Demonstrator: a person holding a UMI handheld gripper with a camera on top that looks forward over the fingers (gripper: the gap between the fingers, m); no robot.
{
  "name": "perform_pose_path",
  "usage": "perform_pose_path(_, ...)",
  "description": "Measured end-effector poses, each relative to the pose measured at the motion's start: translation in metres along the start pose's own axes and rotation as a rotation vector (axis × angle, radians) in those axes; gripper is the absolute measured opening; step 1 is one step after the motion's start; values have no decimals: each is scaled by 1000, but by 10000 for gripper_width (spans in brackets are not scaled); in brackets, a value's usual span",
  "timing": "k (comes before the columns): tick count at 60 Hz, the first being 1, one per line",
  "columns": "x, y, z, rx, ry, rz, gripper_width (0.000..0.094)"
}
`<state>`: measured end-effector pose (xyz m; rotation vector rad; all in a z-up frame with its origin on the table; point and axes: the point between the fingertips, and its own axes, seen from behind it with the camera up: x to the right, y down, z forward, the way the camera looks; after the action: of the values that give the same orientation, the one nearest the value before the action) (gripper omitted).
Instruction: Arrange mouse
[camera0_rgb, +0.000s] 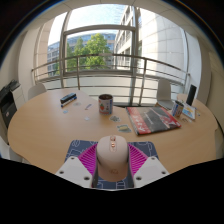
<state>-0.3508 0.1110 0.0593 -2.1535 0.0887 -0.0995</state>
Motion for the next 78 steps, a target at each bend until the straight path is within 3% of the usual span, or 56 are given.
perform_pose_path(8,8,54,21,-87,-32,0,453)
perform_pose_path(15,7,71,20,-127,-60,-7,534)
perform_pose_path(18,8,69,14,-117,-57,-17,640)
perform_pose_path(22,7,61,2,-102,-56,-24,863)
perform_pose_path(24,8,58,-7,-94,-47,-24,823)
perform_pose_path(28,6,50,-26,-75,-33,-19,859)
perform_pose_path(45,-5,30,-158,27,32,-46,849)
perform_pose_path(62,-9,56,-272,47,74,-43,849)
perform_pose_path(78,-5,72,-308,41,77,-46,847)
